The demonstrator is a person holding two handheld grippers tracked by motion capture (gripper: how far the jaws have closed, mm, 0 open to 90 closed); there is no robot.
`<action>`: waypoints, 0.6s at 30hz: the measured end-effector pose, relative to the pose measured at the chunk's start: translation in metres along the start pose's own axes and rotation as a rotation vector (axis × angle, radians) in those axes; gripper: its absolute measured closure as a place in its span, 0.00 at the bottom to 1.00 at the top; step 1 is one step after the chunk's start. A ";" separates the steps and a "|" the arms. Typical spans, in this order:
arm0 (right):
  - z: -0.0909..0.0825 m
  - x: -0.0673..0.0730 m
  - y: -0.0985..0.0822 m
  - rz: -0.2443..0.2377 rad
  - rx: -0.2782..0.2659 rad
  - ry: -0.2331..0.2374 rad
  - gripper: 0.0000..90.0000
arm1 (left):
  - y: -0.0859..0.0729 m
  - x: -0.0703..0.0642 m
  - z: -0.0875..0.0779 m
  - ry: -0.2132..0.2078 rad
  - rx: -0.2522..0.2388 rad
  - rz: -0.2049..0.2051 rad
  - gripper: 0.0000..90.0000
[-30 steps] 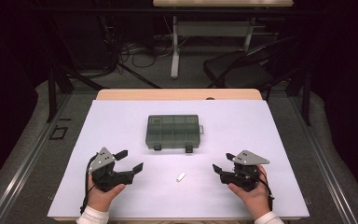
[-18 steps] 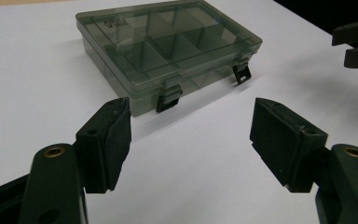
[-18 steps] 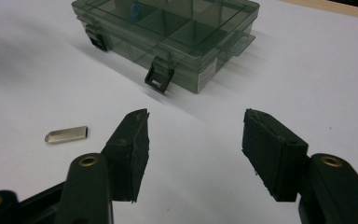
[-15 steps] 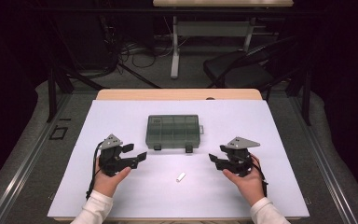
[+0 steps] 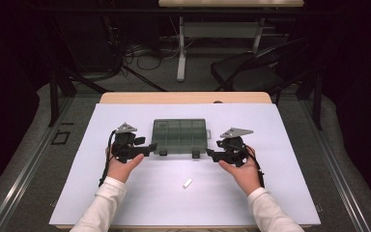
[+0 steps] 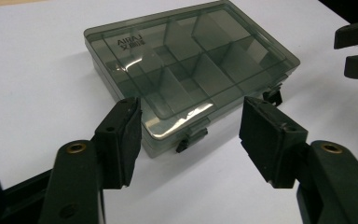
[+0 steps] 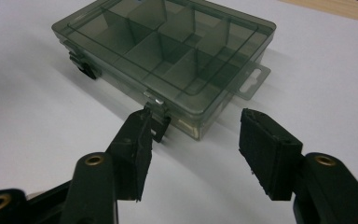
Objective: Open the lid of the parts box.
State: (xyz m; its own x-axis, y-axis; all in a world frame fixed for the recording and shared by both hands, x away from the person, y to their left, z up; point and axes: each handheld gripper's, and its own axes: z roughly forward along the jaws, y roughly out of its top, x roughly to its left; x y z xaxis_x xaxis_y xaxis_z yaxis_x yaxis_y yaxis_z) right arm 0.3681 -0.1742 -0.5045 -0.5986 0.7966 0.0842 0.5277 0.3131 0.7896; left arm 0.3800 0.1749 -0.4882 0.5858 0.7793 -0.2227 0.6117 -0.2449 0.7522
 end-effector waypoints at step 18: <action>0.026 0.003 0.010 0.021 -0.024 -0.001 0.58 | 0.006 0.007 0.015 0.006 -0.022 0.011 0.55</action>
State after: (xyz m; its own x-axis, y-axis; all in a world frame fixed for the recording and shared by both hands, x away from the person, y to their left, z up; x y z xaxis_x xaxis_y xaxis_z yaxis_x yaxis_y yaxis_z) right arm 0.3870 -0.1558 -0.5123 -0.5868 0.8036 0.0998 0.5254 0.2841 0.8020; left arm 0.3962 0.1704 -0.4944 0.5894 0.7800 -0.2105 0.5931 -0.2409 0.7683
